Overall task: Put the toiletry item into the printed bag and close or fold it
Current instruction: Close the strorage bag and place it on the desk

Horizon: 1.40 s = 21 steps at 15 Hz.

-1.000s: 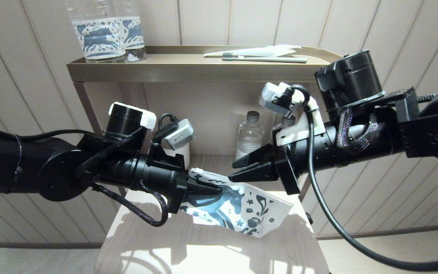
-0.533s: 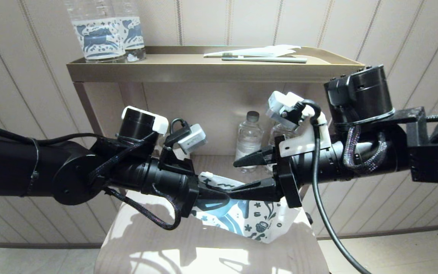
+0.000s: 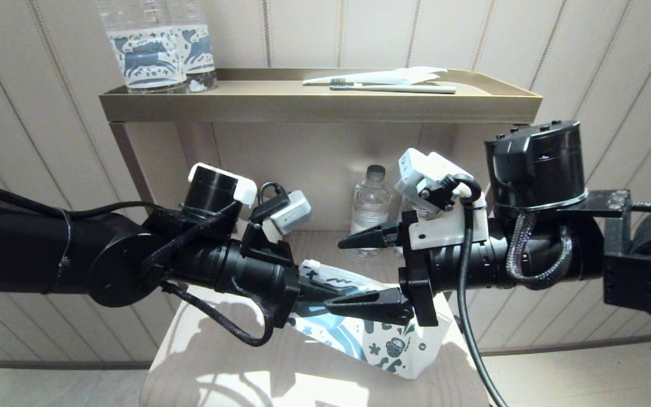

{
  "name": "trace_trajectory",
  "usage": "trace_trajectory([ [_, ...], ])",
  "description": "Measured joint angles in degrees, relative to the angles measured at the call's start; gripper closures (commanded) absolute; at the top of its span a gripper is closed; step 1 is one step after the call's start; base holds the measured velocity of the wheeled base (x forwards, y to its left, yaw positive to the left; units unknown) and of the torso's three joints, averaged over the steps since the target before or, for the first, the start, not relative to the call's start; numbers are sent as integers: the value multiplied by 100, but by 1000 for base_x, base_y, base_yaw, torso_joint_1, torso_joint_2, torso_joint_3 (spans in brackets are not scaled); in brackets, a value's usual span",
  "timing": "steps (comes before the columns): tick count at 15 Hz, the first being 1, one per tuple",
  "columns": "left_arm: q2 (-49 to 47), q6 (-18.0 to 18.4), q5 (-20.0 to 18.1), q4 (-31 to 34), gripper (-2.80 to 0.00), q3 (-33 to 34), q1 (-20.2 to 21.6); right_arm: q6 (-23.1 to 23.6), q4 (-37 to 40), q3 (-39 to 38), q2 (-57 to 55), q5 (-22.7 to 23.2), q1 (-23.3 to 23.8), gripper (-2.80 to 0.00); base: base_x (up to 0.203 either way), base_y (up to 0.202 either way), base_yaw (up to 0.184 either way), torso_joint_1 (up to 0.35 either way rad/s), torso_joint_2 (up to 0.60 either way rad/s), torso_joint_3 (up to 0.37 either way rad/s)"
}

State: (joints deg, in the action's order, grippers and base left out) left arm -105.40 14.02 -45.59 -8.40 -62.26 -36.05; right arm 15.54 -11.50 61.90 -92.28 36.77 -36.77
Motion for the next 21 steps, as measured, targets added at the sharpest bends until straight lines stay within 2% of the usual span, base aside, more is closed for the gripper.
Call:
trace_trajectory([
  [11, -11, 39, -10, -15, 0, 67, -103, -43, -12, 233, -397, 56, -28, -280, 0, 0, 0, 0, 0, 0],
  [13, -11, 76, -32, -15, 0, 83, -105, -30, 15, 283, -471, 225, -13, -280, 0, 0, 0, 0, 0, 0],
  [16, -35, 199, -77, -13, 0, 116, -102, 3, 54, 300, -523, 789, 13, -280, 0, 0, 0, 0, 0, 0],
  [21, -44, 287, -74, -14, 0, 171, -103, 94, 32, 290, -621, 845, 55, -280, 0, 0, 0, 0, 0, 0],
])
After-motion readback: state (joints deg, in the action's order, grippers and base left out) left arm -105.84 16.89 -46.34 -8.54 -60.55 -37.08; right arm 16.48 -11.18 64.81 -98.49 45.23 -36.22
